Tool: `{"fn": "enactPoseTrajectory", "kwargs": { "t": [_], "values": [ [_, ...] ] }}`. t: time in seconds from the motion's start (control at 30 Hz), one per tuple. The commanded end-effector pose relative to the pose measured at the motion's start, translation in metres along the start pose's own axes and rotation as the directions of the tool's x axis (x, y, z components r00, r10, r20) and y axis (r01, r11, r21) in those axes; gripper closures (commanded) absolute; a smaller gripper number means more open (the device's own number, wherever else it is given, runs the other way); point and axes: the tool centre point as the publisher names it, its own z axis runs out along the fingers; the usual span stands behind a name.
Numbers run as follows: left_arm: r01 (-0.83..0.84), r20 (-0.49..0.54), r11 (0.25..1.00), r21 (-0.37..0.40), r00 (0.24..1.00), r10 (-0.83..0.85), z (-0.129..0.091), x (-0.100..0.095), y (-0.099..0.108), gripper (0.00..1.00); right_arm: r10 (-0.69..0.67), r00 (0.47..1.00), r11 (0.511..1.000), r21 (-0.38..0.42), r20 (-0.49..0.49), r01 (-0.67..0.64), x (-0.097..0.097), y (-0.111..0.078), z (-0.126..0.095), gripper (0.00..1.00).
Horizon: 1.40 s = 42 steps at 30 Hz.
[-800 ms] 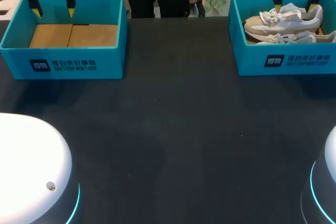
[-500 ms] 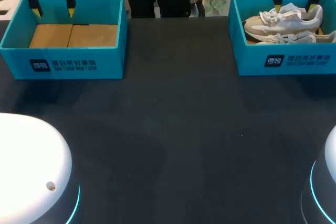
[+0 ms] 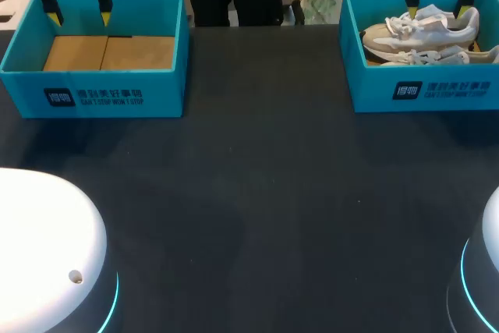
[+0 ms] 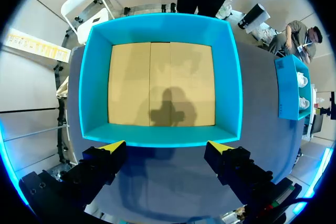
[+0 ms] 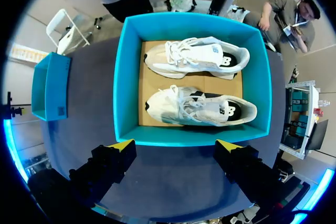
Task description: Take the shoe out of the shoebox, open the shoe tongue, remove and reinsert the insole, then place the shoe into the shoebox
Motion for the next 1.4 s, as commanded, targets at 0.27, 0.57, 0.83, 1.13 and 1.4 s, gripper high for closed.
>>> {"fn": "enactPoseTrajectory", "kwargs": {
  "t": [0.27,0.57,0.83,1.13,1.4],
  "values": [
    [0.000,0.000,1.000,0.000,1.000,0.000,0.000,0.000,0.000,0.00,0.006,1.000,1.000,0.021,0.020,-0.006,-0.028,-0.001,0.021,0.00],
    [0.000,0.000,1.000,0.000,1.000,0.000,0.000,0.000,0.000,0.00,0.043,0.999,0.999,0.028,0.029,-0.043,-0.062,-0.004,0.049,0.00],
    [0.000,0.000,1.000,0.000,1.000,0.000,0.000,0.000,0.000,0.00,0.063,0.994,0.998,-0.002,0.089,-0.064,-0.088,0.002,0.059,0.00],
    [0.000,0.000,1.000,0.000,1.000,0.000,0.000,0.000,0.000,0.00,0.109,0.987,0.994,-0.029,0.114,-0.106,-0.122,0.017,0.066,0.00],
    [0.000,0.000,1.000,0.000,1.000,0.000,0.000,0.000,0.000,0.00,0.125,0.982,0.992,-0.011,0.142,-0.125,-0.146,0.025,0.075,0.06]
  ]
}}
